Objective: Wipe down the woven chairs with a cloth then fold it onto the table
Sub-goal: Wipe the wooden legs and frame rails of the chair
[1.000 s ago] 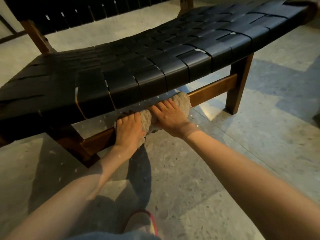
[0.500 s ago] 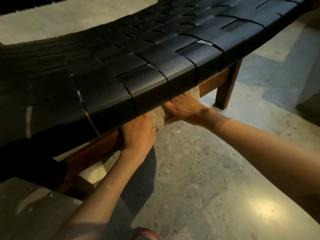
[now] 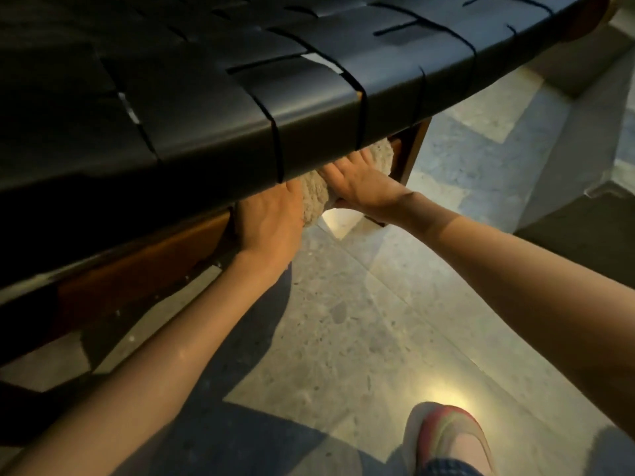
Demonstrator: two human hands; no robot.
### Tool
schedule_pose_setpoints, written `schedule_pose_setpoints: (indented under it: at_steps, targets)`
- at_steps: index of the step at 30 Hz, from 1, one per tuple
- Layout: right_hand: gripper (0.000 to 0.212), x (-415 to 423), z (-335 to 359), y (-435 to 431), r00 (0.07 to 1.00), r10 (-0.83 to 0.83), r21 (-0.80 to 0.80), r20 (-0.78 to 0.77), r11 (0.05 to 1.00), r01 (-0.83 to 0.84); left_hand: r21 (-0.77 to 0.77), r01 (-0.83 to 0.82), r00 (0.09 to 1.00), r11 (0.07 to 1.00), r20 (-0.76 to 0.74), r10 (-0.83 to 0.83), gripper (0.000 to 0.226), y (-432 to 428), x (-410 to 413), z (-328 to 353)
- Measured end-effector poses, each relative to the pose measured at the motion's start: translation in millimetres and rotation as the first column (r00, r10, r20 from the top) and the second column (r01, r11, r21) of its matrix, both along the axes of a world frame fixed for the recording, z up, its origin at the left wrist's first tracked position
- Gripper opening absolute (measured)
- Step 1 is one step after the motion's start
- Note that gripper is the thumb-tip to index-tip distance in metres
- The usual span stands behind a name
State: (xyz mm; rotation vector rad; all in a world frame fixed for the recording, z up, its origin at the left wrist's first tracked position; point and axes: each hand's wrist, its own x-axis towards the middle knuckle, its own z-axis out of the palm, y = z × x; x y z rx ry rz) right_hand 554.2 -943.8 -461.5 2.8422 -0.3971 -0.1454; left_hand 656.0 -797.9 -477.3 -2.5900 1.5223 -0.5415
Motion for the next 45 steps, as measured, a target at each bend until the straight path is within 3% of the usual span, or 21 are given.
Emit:
schedule_pose_setpoints:
  at_steps: [3, 9, 12, 15, 20, 23, 25, 27, 28, 30, 33, 35, 38, 41, 43, 45]
  targets:
    - [0.073, -11, -1, -22, 0.996, 0.024, 0.038, 0.083, 0.999, -0.027, -0.066, 0.068, 0.998, 0.996, 0.024, -0.066, 0.063, -18, -6, -3]
    - [0.07, -33, -10, -60, 0.983, -0.017, 0.067, 0.182, 0.998, 0.004, -0.098, 0.164, 0.966, 0.982, -0.185, -0.18, 0.067, -61, -20, 4]
    - [0.064, -40, -12, -55, 0.944, -0.01, 0.157, 0.331, 0.987, -0.045, -0.265, 0.09, 0.895, 0.96, -0.4, -0.195, 0.061, -58, -23, 7]
    - [0.045, -61, -5, -44, 0.822, -0.073, 0.227, 0.564, 0.971, -0.07, -0.419, -0.026, 0.797, 0.908, -0.556, -0.234, 0.035, -51, -30, 14]
    - [0.024, -103, -7, -39, 0.636, -0.263, 0.319, 0.726, 0.947, 0.029, -0.41, 0.108, 0.849, 0.906, -0.437, -0.299, 0.035, -68, -56, 31]
    - [0.025, -121, -11, -42, 0.414, -0.457, 0.451, 0.787, 0.885, 0.12, -0.496, 0.167, 0.811, 0.852, -0.422, -0.405, 0.034, -92, -68, 40]
    - [0.03, -125, -8, -46, 0.229, -0.573, 0.558, 0.786, 0.819, 0.133, -0.533, 0.185, 0.791, 0.826, -0.417, -0.447, 0.032, -108, -74, 43]
    - [0.035, -125, 1, -55, 0.102, -0.724, 0.728, 0.682, 0.686, -0.002, -0.586, 0.1, 0.746, 0.804, -0.491, -0.451, 0.03, -121, -80, 44]
    - [0.037, -126, 7, -62, 0.099, -0.793, 0.799, 0.601, 0.595, -0.082, -0.607, 0.022, 0.714, 0.794, -0.547, -0.438, 0.028, -128, -83, 45]
    - [0.033, -130, 15, -78, 0.178, -0.868, 0.884, 0.464, 0.438, -0.164, -0.616, -0.132, 0.663, 0.777, -0.637, -0.392, 0.026, -139, -87, 43]
    - [0.027, -131, 19, -97, 0.276, -0.879, 0.908, 0.39, 0.316, -0.275, -0.566, -0.318, 0.463, 0.761, -0.793, -0.397, 0.043, -154, -91, 44]
    - [0.027, -121, 19, -105, 0.22, -0.893, 0.906, 0.393, 0.335, -0.257, -0.556, -0.35, 0.415, 0.754, -0.813, -0.408, 0.049, -160, -93, 43]
    - [0.028, -94, 17, -110, -0.002, -0.91, 0.902, 0.415, 0.412, -0.129, -0.588, -0.341, 0.371, 0.734, -0.801, -0.469, 0.055, -165, -101, 37]
    - [0.021, -75, 15, -111, -0.138, -0.835, 0.845, 0.533, 0.516, 0.14, -0.632, -0.305, 0.392, 0.713, -0.765, -0.511, 0.06, -170, -116, 32]
    - [0.013, -74, 12, -111, -0.153, -0.818, 0.831, 0.554, 0.534, 0.158, -0.654, -0.334, 0.401, 0.678, -0.75, -0.526, 0.057, -174, -122, 30]
    - [0.019, -76, 5, -106, -0.034, -0.865, 0.864, 0.501, 0.502, -0.046, -0.675, -0.37, 0.405, 0.638, -0.735, -0.544, 0.055, -177, -123, 28]
